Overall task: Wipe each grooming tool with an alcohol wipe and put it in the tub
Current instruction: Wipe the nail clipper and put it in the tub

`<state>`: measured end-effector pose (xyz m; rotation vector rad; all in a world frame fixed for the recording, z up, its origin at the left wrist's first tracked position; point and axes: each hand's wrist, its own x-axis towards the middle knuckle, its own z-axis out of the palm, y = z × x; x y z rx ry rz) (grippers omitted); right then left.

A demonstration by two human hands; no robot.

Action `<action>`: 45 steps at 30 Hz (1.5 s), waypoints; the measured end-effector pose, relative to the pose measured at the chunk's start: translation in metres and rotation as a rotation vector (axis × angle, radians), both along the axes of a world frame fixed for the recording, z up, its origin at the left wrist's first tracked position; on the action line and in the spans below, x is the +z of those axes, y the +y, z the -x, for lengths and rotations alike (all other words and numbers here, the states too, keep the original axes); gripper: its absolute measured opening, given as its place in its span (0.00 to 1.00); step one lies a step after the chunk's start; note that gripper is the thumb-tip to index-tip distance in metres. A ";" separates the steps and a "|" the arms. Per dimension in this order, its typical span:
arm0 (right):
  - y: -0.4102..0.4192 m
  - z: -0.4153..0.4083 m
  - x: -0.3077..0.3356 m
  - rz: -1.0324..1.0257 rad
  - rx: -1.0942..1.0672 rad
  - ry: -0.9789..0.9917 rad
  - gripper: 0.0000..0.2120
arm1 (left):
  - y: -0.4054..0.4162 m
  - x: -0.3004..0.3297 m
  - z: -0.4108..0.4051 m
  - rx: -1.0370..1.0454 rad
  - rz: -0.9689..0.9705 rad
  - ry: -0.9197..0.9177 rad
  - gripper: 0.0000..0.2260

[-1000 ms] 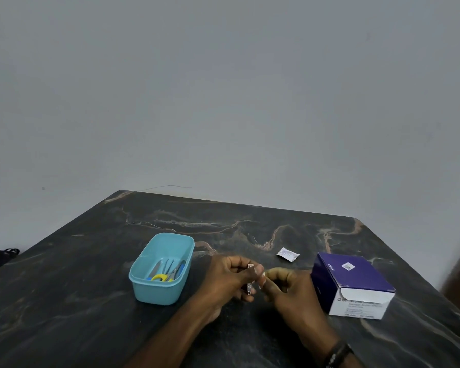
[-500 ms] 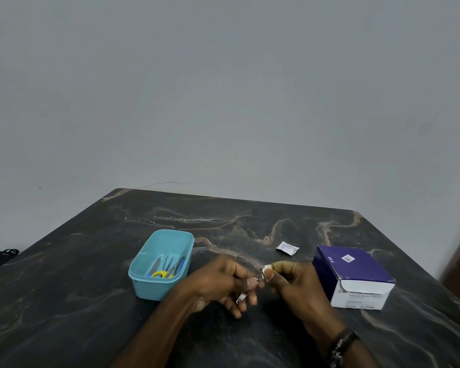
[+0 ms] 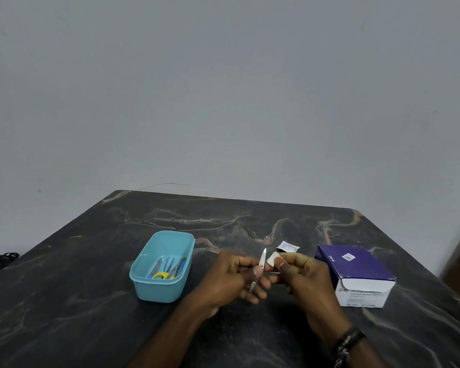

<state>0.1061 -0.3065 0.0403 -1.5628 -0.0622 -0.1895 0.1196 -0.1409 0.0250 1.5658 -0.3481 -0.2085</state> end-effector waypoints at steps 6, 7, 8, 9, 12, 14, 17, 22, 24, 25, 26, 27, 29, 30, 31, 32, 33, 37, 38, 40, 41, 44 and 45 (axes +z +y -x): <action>-0.001 -0.004 -0.003 0.039 -0.005 0.068 0.07 | -0.001 -0.002 -0.001 0.034 0.014 -0.055 0.09; -0.001 -0.004 -0.003 0.037 -0.006 0.071 0.07 | -0.001 -0.002 -0.001 0.040 0.013 -0.061 0.08; -0.001 -0.005 -0.003 0.037 -0.004 0.072 0.08 | -0.001 -0.002 -0.001 0.043 0.009 -0.066 0.08; -0.001 -0.005 -0.003 0.037 -0.001 0.074 0.08 | -0.001 -0.002 -0.001 0.045 0.003 -0.071 0.08; -0.001 -0.005 -0.003 0.034 0.011 0.079 0.08 | -0.002 -0.002 -0.001 0.038 -0.015 -0.084 0.07; 0.000 -0.005 -0.004 0.018 0.024 0.089 0.08 | -0.003 -0.002 -0.001 0.034 -0.019 -0.084 0.07; 0.000 -0.007 -0.005 -0.008 0.043 0.111 0.07 | -0.003 -0.003 -0.001 0.044 -0.041 -0.093 0.07; 0.000 -0.009 -0.009 -0.061 0.074 0.161 0.07 | -0.005 -0.004 0.000 0.054 -0.056 -0.092 0.07; 0.001 -0.010 -0.010 -0.082 0.097 0.169 0.08 | -0.007 -0.004 0.001 0.055 -0.042 -0.086 0.06; 0.002 -0.009 -0.010 -0.090 0.112 0.168 0.08 | -0.008 -0.004 0.001 0.056 -0.037 -0.085 0.05; 0.002 -0.009 -0.010 -0.094 0.129 0.168 0.09 | -0.009 -0.004 0.001 0.060 -0.032 -0.084 0.05; 0.002 -0.008 -0.010 -0.095 0.144 0.170 0.09 | -0.010 -0.004 0.001 0.065 -0.028 -0.083 0.05; 0.002 -0.007 -0.011 -0.090 0.164 0.167 0.10 | -0.011 -0.005 0.001 0.083 -0.024 -0.083 0.05; 0.002 -0.006 -0.012 -0.086 0.167 0.163 0.10 | -0.012 -0.005 0.001 0.091 -0.024 -0.084 0.05; 0.002 -0.006 -0.012 -0.082 0.166 0.159 0.09 | -0.012 -0.006 0.001 0.097 -0.024 -0.086 0.04; 0.002 -0.007 -0.012 -0.079 0.160 0.158 0.09 | -0.013 -0.007 0.000 0.104 -0.023 -0.087 0.04; 0.002 -0.007 -0.012 -0.076 0.152 0.161 0.08 | -0.013 -0.008 0.000 0.111 -0.020 -0.084 0.04; 0.002 -0.009 -0.014 -0.144 0.123 0.166 0.10 | -0.017 -0.013 0.000 0.111 -0.023 -0.061 0.04; 0.002 -0.010 -0.014 -0.183 0.114 0.168 0.10 | -0.019 -0.013 0.000 0.102 -0.029 -0.058 0.04; 0.001 -0.011 -0.013 -0.237 0.090 0.176 0.10 | -0.021 -0.014 0.001 0.089 -0.044 -0.055 0.05; 0.001 -0.011 -0.013 -0.242 0.092 0.177 0.11 | -0.022 -0.015 0.001 0.091 -0.046 -0.054 0.06; 0.002 -0.008 -0.012 -0.182 0.165 0.158 0.14 | -0.022 -0.012 0.001 0.133 -0.023 -0.057 0.05; 0.002 -0.007 -0.012 -0.151 0.191 0.152 0.14 | -0.021 -0.012 0.001 0.150 -0.016 -0.061 0.05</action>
